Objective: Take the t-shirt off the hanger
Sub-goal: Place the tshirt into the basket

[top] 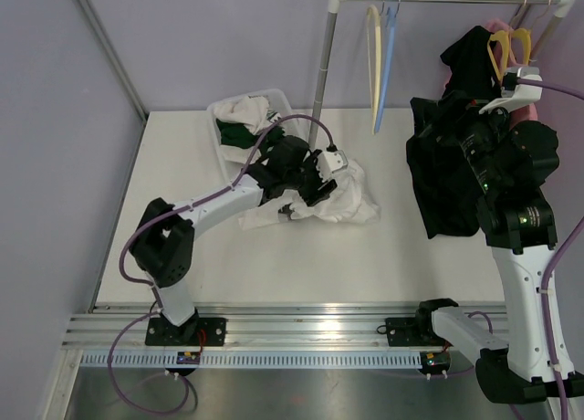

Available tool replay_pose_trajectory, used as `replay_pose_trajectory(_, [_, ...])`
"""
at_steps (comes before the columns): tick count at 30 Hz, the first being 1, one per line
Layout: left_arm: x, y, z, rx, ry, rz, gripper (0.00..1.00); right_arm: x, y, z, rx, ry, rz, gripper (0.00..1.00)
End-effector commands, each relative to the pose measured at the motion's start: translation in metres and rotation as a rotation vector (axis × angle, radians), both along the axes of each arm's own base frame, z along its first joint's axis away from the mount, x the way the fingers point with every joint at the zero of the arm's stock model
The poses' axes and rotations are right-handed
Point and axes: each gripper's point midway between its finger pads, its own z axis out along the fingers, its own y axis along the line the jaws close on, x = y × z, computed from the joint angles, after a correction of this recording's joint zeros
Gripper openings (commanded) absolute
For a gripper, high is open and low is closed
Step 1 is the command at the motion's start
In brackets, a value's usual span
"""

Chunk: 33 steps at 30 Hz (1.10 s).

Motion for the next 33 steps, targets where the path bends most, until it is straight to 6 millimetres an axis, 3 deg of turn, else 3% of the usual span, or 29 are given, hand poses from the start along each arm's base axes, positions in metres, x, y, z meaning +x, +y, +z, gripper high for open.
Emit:
replay_pose_trajectory(1, [0.021,-0.014,0.000,-0.034,0.013,0.033,0.71,-0.008,0.001,0.021,0.004,-0.071,0.013,0.99])
replay_pose_trajectory(2, [0.024,-0.017,0.002,-0.031,0.007,0.037,0.78,-0.007,0.001,0.022,0.003,-0.072,0.014,0.99])
replay_pose_trajectory(3, [0.027,-0.019,-0.010,-0.016,0.024,0.043,0.81,-0.007,0.001,0.021,0.003,-0.071,0.013,0.99])
replay_pose_trajectory(4, [0.032,-0.020,-0.010,-0.018,0.010,0.062,0.91,-0.007,0.001,0.021,0.001,-0.071,0.012,0.99])
replay_pose_trajectory(7, [0.037,-0.021,-0.027,-0.001,0.009,0.066,0.99,-0.008,0.001,0.022,0.003,-0.071,0.013,1.00])
replay_pose_trajectory(12, [0.023,-0.021,-0.051,0.004,0.013,0.023,0.99,-0.010,0.003,0.021,0.004,-0.072,0.028,0.99])
replay_pose_trajectory(15, [0.014,-0.030,-0.051,-0.045,-0.006,-0.002,0.99,-0.010,0.003,0.021,0.002,-0.074,0.030,0.99])
replay_pose_trajectory(19, [0.000,-0.037,-0.078,-0.055,0.035,-0.026,0.99,-0.011,0.003,0.022,-0.002,-0.077,0.027,1.00])
replay_pose_trajectory(23, [0.003,-0.038,-0.113,0.043,0.106,0.025,0.99,-0.012,0.004,0.021,-0.005,-0.079,0.036,0.99])
replay_pose_trajectory(25, [-0.009,-0.034,-0.124,0.091,0.171,-0.006,0.99,-0.013,0.004,0.022,-0.004,-0.082,0.036,1.00])
replay_pose_trajectory(26, [-0.013,-0.038,-0.125,0.096,0.177,-0.031,0.97,-0.014,0.004,0.022,-0.005,-0.083,0.036,0.99])
replay_pose_trajectory(29, [-0.028,-0.043,-0.136,0.137,0.222,-0.045,0.74,-0.014,0.005,0.022,-0.005,-0.086,0.042,0.99])
replay_pose_trajectory(31, [-0.040,-0.040,-0.152,0.198,0.260,-0.057,0.60,-0.014,0.006,0.022,-0.005,-0.085,0.044,1.00])
replay_pose_trajectory(33, [-0.057,-0.039,-0.164,0.240,0.275,-0.087,0.53,-0.013,0.006,0.021,-0.006,-0.084,0.045,0.99])
